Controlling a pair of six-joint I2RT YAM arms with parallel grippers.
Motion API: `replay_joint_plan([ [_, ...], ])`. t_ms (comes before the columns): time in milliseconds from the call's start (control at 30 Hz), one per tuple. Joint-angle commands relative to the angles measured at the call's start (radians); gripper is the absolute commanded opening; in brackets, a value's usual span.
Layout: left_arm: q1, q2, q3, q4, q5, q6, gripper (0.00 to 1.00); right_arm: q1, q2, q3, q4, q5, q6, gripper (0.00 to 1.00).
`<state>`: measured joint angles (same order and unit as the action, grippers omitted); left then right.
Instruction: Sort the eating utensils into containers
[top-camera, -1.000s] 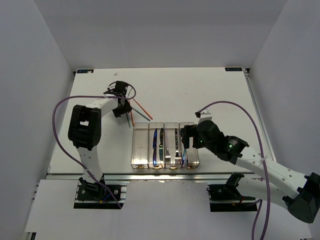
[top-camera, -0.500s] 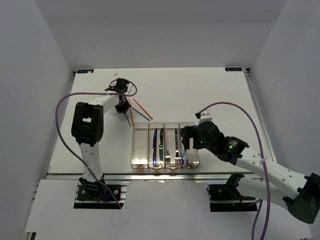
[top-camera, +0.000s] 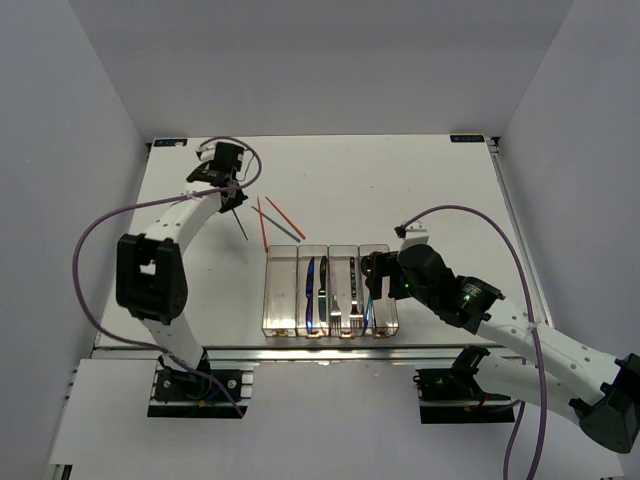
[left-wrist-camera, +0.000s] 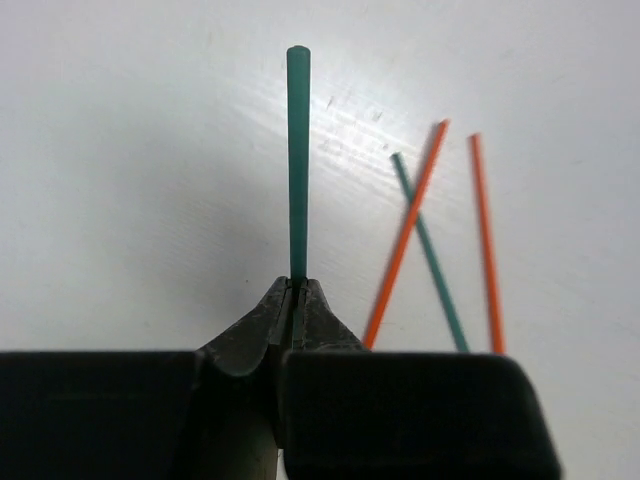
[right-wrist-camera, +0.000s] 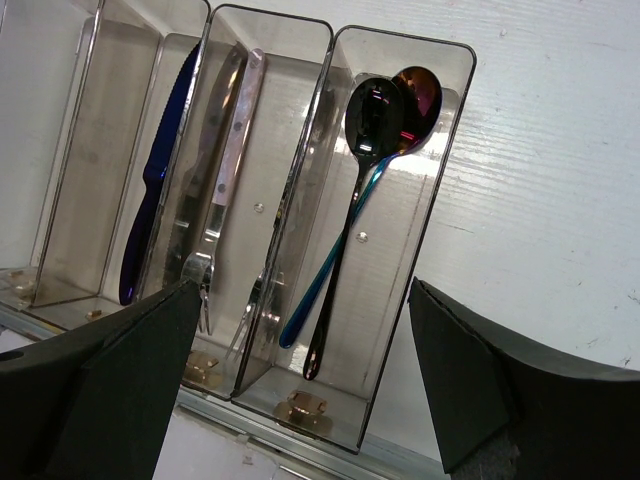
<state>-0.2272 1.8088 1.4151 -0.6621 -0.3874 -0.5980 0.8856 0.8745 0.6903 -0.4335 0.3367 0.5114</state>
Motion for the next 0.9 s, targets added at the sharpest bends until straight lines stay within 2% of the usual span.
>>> replay_joint_plan([
  [0, -0.003, -0.144, -0.010, 0.019, -0.024, 0.049, 0.00, -0.002, -0.006, 0.002, 0.029, 0.004, -0.016, 0.89],
  [67, -0.017, -0.173, -0.024, 0.029, 0.110, 0.087, 0.00, -0.002, -0.002, 0.006, 0.019, 0.012, -0.016, 0.89],
  [133, -0.081, -0.190, -0.042, 0.013, 0.154, 0.131, 0.00, -0.005, 0.001, 0.012, 0.018, 0.018, -0.020, 0.89],
  [300, -0.292, -0.287, -0.145, 0.054, 0.144, 0.129, 0.00, -0.005, 0.003, 0.023, 0.013, 0.019, -0.028, 0.89],
  [633, -0.415, -0.400, -0.330, 0.081, 0.160, 0.090, 0.00, -0.007, 0.001, 0.012, 0.016, 0.007, -0.022, 0.89],
  [867, -0.500, -0.479, -0.433, 0.075, 0.107, -0.008, 0.00, -0.007, 0.008, 0.014, 0.013, 0.008, -0.020, 0.89],
])
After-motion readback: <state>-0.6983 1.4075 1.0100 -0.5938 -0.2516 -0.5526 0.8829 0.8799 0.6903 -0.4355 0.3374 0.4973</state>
